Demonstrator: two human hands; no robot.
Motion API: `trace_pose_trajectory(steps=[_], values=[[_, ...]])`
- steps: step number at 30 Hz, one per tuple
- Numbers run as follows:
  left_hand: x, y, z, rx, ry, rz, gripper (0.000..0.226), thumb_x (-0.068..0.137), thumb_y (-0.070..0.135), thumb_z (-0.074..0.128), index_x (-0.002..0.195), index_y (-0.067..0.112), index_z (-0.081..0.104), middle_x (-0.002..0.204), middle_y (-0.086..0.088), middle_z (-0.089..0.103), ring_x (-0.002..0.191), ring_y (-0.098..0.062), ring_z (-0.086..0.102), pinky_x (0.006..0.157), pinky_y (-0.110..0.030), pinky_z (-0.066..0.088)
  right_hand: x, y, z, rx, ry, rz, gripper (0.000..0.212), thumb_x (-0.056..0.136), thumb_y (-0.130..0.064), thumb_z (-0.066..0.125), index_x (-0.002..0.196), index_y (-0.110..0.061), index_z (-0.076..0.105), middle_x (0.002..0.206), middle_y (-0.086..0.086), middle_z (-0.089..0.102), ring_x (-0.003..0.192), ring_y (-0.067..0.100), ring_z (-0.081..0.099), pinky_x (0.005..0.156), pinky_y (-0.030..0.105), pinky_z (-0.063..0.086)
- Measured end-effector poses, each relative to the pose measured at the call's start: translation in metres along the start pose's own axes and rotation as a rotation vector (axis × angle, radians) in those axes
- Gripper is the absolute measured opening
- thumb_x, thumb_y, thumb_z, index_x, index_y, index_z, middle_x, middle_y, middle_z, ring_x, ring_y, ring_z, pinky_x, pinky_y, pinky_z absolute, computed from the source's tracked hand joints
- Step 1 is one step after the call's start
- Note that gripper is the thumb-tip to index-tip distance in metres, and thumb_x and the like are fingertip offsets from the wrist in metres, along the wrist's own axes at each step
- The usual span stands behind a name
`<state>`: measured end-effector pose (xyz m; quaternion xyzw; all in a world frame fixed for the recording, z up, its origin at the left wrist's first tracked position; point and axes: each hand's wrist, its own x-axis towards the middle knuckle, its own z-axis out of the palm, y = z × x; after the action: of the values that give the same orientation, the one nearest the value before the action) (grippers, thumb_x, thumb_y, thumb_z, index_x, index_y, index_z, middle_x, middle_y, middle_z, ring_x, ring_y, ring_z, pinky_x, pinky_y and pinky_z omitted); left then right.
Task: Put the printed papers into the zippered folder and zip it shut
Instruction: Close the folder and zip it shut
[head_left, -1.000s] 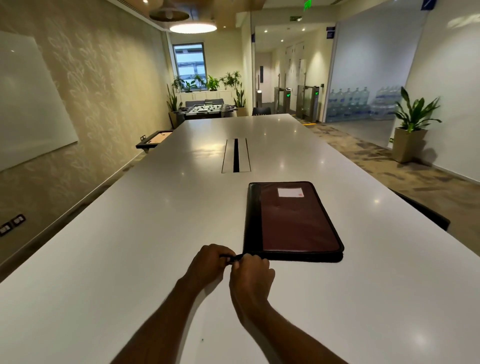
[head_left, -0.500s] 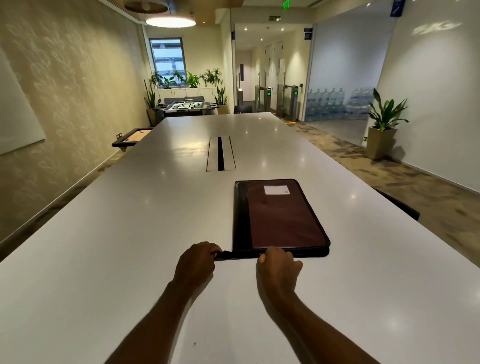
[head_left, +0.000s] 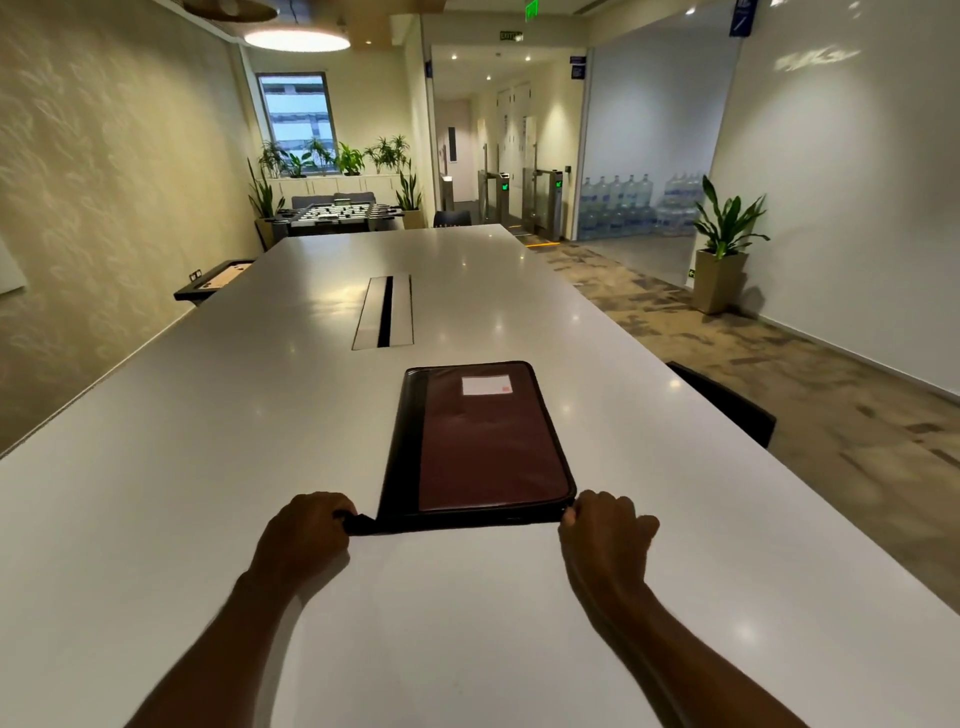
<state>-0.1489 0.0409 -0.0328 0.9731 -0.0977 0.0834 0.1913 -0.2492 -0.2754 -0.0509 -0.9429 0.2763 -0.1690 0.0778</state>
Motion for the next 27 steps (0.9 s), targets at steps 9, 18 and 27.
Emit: trace_pose_trajectory(steps=[9, 18, 27], values=[[0.013, 0.101, 0.019, 0.065, 0.017, 0.334, 0.037, 0.079, 0.033, 0.055, 0.112, 0.023, 0.067, 0.118, 0.001, 0.062, 0.105, -0.021, 0.056, 0.089, -0.034, 0.047, 0.022, 0.020, 0.007, 0.211, -0.103, -0.121, 0.020, 0.086, -0.021, 0.044, 0.068, -0.025, 0.051, 0.076, -0.005, 0.064, 0.082, 0.022, 0.058, 0.076, 0.037, 0.040], [0.004, 0.205, 0.096, 0.041, -0.120, 0.533, 0.065, 0.091, 0.043, 0.047, 0.147, 0.013, 0.031, 0.157, -0.005, 0.027, 0.145, -0.018, 0.021, 0.118, -0.031, 0.016, 0.036, 0.034, -0.002, 0.284, -0.130, -0.210, 0.023, 0.083, -0.024, 0.051, 0.060, -0.027, 0.051, 0.069, -0.005, 0.067, 0.079, 0.019, 0.060, 0.072, 0.033, 0.040], [0.011, 0.196, 0.115, 0.075, -0.085, 0.577, 0.051, 0.102, 0.040, 0.028, 0.147, 0.016, 0.033, 0.156, -0.002, 0.029, 0.145, -0.016, 0.021, 0.118, -0.029, 0.014, 0.045, 0.040, 0.012, 0.185, -0.032, -0.279, 0.024, 0.079, -0.026, 0.048, 0.055, -0.025, 0.046, 0.061, -0.003, 0.062, 0.068, 0.018, 0.057, 0.075, 0.038, 0.034]])
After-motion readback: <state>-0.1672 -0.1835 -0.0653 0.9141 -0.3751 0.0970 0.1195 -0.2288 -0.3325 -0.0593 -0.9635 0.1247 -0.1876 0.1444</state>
